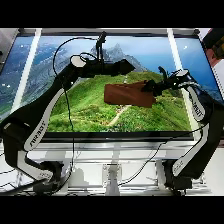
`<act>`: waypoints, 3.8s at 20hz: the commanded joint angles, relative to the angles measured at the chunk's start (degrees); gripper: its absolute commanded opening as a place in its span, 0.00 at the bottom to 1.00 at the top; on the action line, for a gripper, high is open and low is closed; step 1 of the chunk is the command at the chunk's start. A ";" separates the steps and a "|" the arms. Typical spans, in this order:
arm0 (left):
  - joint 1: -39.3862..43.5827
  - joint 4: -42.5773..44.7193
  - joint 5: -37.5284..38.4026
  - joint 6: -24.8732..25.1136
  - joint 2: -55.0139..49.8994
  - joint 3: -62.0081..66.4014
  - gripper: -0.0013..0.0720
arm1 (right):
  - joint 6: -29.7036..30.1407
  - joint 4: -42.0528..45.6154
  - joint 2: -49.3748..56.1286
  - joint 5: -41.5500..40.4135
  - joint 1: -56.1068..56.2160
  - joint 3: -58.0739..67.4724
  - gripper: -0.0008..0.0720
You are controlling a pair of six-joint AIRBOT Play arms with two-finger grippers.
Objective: Fold the clothes and pants, and hang the long-sleeved shirts on hangers.
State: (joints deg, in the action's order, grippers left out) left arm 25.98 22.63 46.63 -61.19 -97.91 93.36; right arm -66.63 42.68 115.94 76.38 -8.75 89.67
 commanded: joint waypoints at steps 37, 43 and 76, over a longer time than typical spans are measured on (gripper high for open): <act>-24.17 61.99 21.53 -16.20 32.96 -0.04 0.04 | -25.46 43.65 -31.71 13.27 -56.52 -3.65 0.60; -24.17 61.99 21.53 -16.20 32.94 -0.04 0.04 | -16.68 26.71 -32.20 11.82 -44.54 1.40 0.03; -24.17 61.99 21.57 -16.17 32.96 -0.04 0.04 | -13.79 45.99 -36.20 11.02 4.04 13.38 0.03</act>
State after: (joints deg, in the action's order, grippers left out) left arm 1.87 84.62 68.20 -77.41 -64.97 93.34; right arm -80.38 88.64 79.79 87.39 -4.67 103.00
